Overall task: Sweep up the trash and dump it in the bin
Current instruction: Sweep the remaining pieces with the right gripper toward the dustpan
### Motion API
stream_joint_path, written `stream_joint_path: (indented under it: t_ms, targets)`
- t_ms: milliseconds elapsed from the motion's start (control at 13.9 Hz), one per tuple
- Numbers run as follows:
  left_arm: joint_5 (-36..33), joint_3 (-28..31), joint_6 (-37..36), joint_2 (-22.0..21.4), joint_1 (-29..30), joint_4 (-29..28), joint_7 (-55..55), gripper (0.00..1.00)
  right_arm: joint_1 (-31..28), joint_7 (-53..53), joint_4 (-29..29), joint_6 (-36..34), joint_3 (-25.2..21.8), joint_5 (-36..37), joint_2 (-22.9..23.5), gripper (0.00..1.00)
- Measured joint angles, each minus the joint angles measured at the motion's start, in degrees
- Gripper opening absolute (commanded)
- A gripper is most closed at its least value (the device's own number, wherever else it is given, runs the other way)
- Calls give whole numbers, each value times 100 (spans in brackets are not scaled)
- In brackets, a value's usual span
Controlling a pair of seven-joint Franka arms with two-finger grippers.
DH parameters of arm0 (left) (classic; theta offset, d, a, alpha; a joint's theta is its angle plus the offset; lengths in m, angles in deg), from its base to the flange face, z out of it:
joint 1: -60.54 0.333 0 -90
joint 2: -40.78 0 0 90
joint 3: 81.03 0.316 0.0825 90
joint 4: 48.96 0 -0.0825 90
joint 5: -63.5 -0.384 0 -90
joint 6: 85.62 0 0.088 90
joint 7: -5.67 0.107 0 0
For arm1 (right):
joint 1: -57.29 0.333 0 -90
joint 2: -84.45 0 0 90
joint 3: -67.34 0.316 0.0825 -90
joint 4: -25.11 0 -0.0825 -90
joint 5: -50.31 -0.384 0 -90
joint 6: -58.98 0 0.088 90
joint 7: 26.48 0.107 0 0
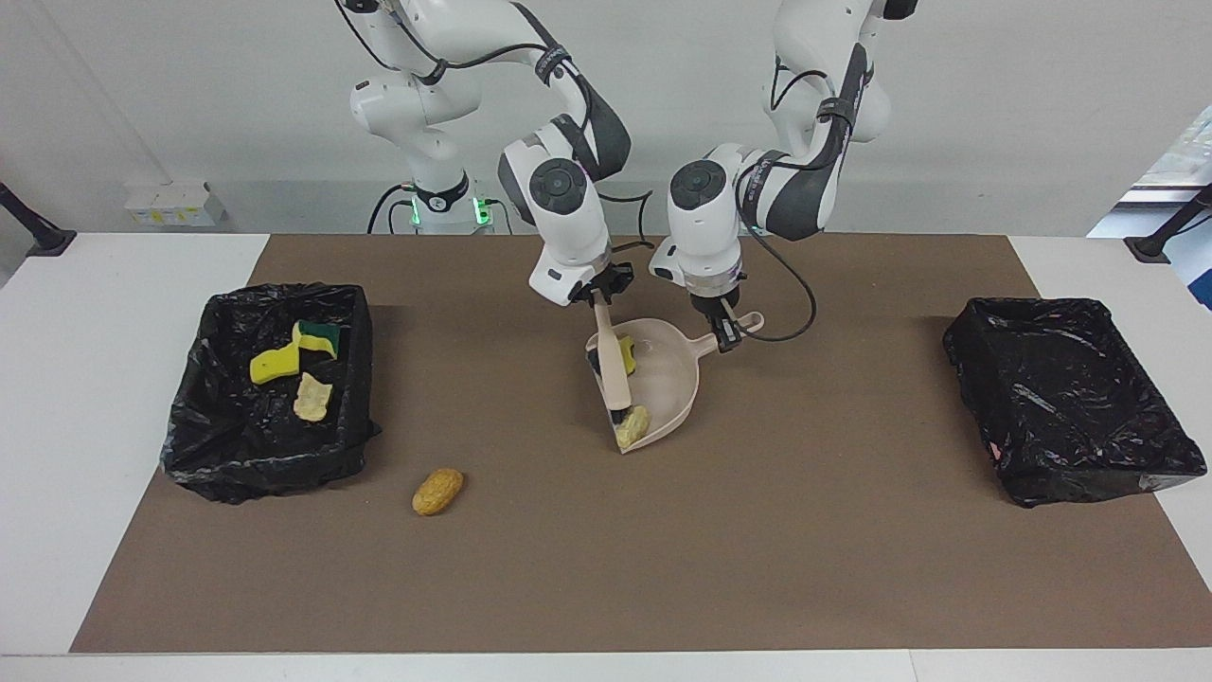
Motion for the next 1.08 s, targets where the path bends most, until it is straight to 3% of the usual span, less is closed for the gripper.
stream_joint_path:
  t_ms: [503,790,1078]
  targets:
    - [0,-1,118,-4,0,-31,18,0,-596,-3,-350,-1146,-118,272,-255,0]
    - [0,3,246,-3,2,-53,24,0,-734,-2,-587,-1353,-149,1500,-264,0]
    - [0,4,331,-3,3,-65,25,0,-1582,-447,-624,-1254,-166,3251,-29,0]
